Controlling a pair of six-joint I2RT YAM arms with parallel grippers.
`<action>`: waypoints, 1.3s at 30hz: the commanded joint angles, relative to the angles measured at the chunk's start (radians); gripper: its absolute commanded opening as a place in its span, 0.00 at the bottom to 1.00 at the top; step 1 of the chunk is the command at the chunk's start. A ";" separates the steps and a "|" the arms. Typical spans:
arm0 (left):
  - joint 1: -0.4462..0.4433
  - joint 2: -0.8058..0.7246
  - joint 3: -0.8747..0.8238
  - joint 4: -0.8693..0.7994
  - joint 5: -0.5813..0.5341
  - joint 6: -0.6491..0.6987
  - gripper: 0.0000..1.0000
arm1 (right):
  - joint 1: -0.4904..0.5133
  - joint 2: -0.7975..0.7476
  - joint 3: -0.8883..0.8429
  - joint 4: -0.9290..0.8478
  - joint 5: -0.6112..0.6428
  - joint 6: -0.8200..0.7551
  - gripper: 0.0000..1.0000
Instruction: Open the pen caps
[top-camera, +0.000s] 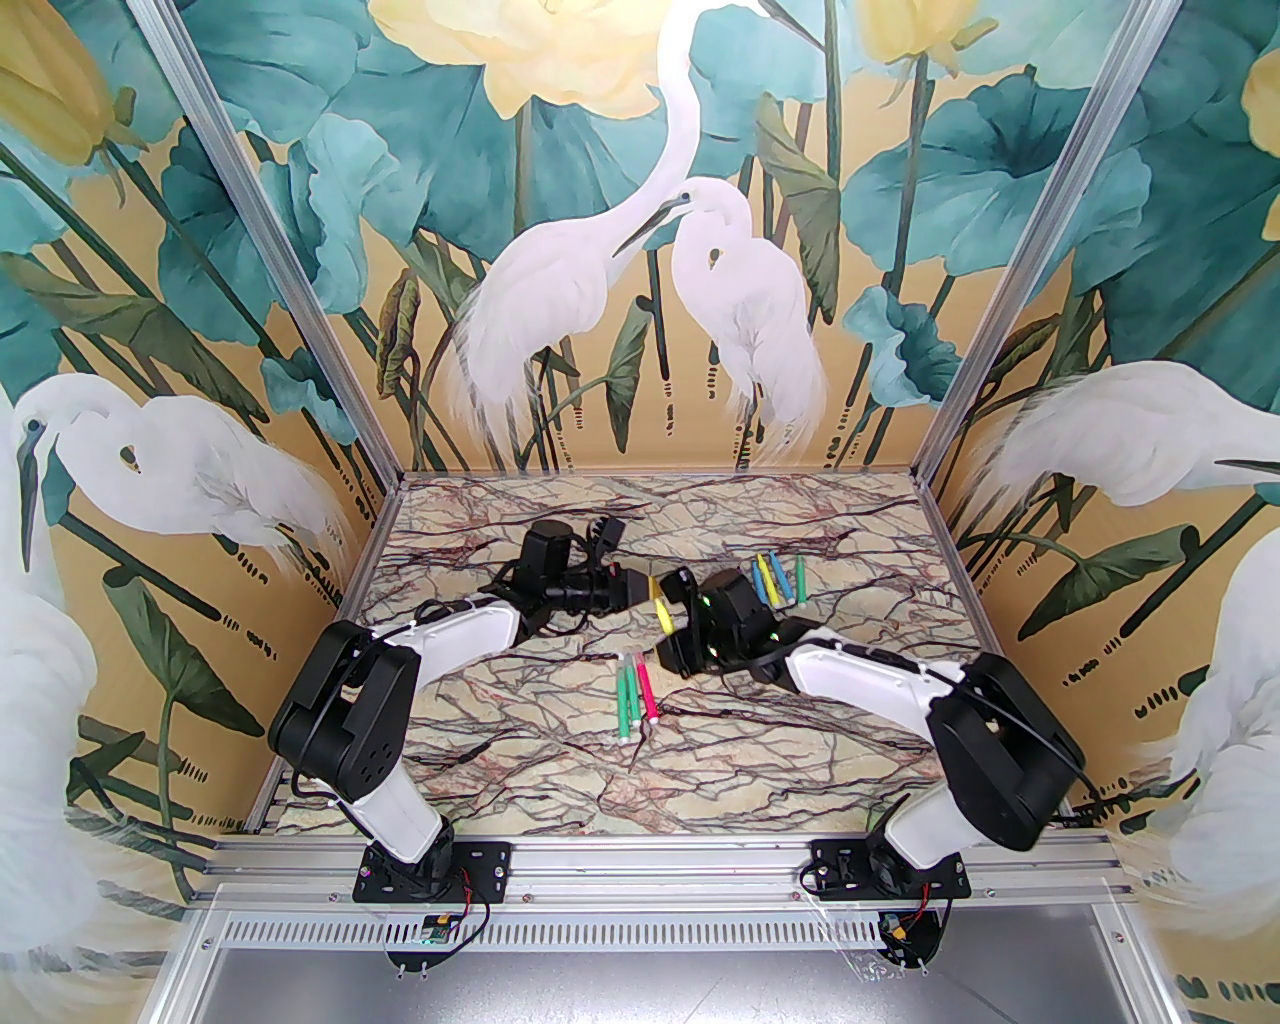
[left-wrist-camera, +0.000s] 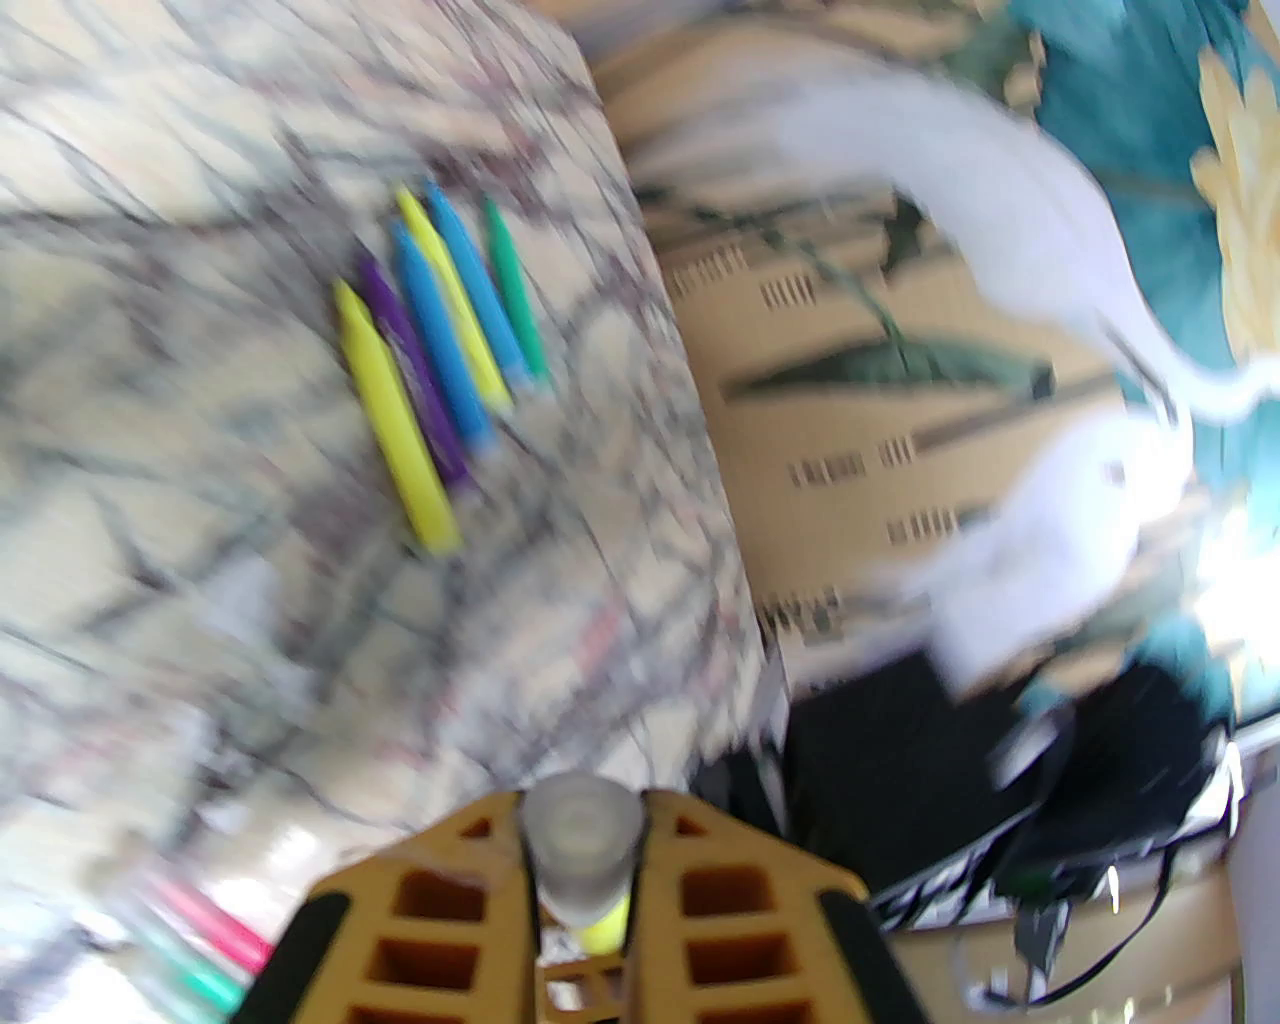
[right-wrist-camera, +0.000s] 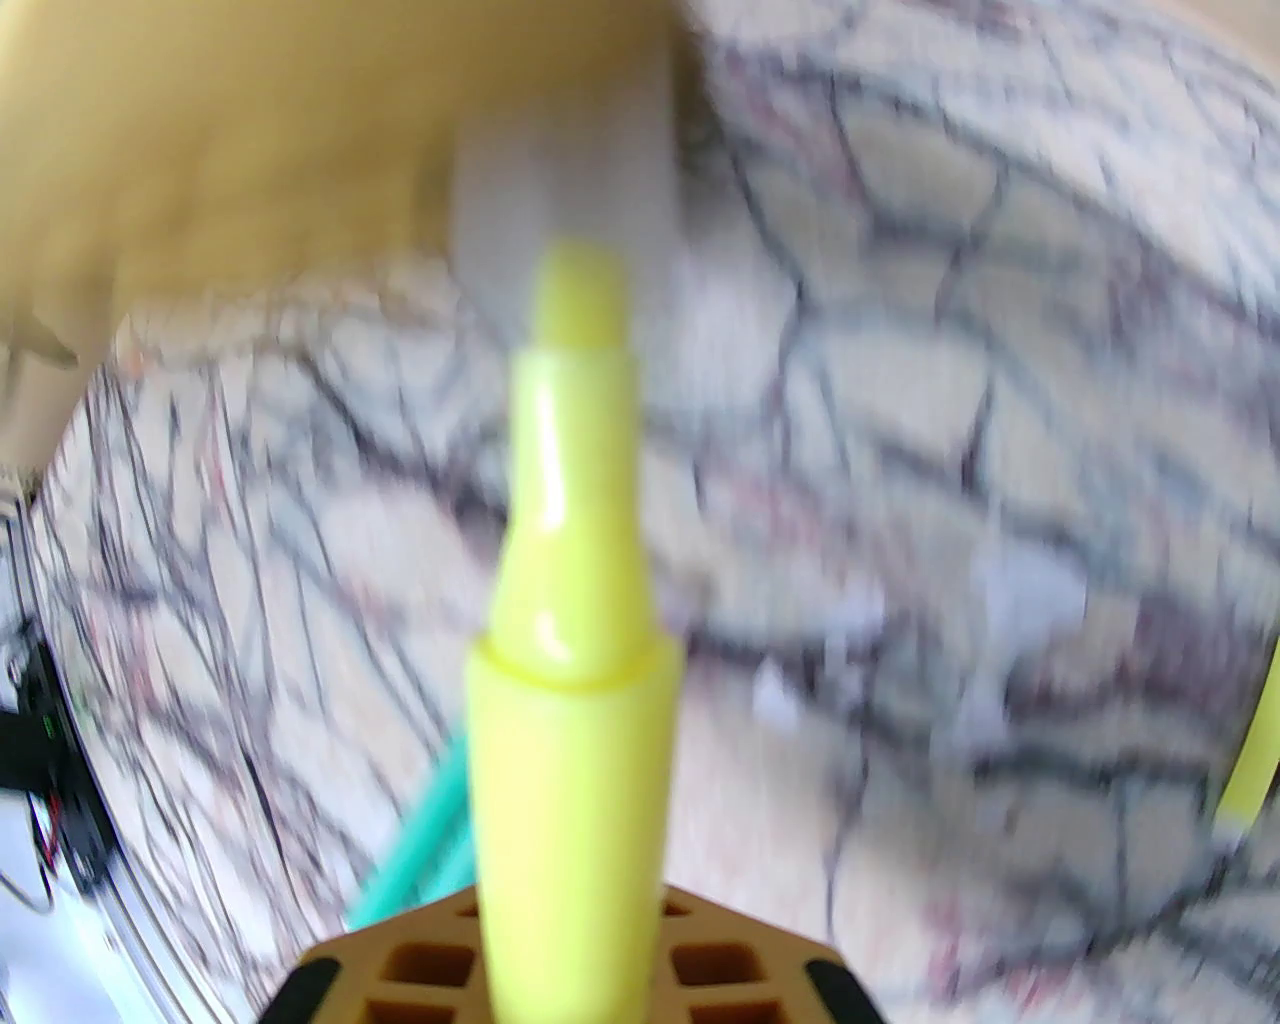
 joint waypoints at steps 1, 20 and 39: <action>0.037 0.006 0.021 0.007 -0.065 -0.025 0.00 | 0.006 -0.054 -0.041 -0.070 -0.030 -0.047 0.00; 0.031 0.090 0.225 -0.686 -0.450 0.292 0.00 | -0.118 0.119 0.171 -0.158 0.331 0.013 0.00; -0.034 0.253 0.373 -0.875 -0.650 0.369 0.01 | -0.143 0.393 0.413 -0.282 0.487 0.024 0.04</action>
